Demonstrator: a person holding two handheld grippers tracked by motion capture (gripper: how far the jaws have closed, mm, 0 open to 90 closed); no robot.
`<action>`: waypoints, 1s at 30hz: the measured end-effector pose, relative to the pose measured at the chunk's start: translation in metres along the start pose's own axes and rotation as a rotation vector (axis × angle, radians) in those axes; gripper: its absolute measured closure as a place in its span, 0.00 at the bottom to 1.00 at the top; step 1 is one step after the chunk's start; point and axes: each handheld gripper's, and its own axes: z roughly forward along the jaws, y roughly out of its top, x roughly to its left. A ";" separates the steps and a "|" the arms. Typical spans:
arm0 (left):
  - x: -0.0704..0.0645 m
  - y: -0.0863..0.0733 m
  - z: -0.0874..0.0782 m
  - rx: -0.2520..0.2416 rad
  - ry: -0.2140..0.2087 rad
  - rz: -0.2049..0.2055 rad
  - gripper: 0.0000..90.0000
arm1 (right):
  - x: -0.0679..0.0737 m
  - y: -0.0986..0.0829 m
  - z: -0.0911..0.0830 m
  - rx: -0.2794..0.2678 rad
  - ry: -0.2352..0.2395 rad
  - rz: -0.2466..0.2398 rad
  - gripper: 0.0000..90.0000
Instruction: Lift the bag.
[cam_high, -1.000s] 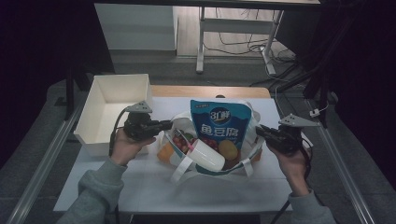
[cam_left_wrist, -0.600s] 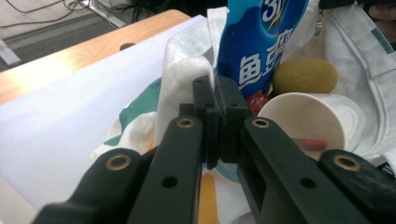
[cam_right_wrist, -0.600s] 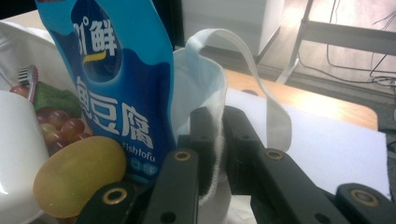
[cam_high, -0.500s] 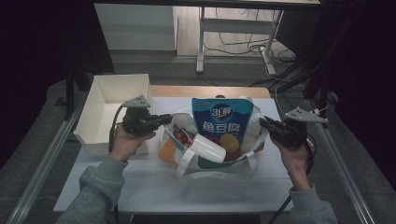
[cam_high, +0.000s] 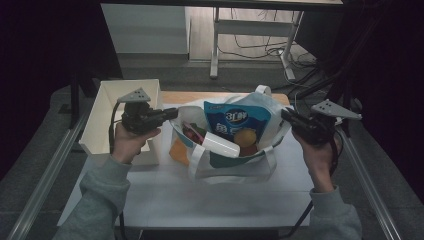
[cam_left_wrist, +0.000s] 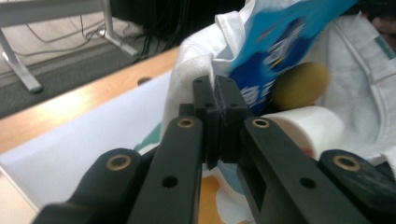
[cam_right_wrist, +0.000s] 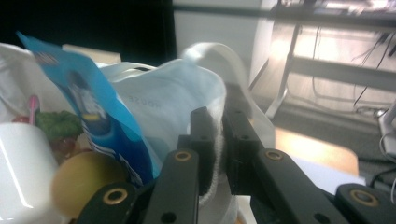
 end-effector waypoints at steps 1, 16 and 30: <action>0.002 0.004 -0.003 -0.010 0.002 -0.004 0.98 | -0.001 0.004 -0.002 -0.016 -0.004 0.002 0.92; 0.016 0.012 -0.003 -0.030 0.029 -0.022 0.98 | -0.006 0.018 0.007 -0.032 -0.010 0.009 0.92; 0.015 0.005 0.007 -0.015 0.015 -0.025 0.98 | -0.009 0.005 0.017 -0.010 0.015 0.024 0.92</action>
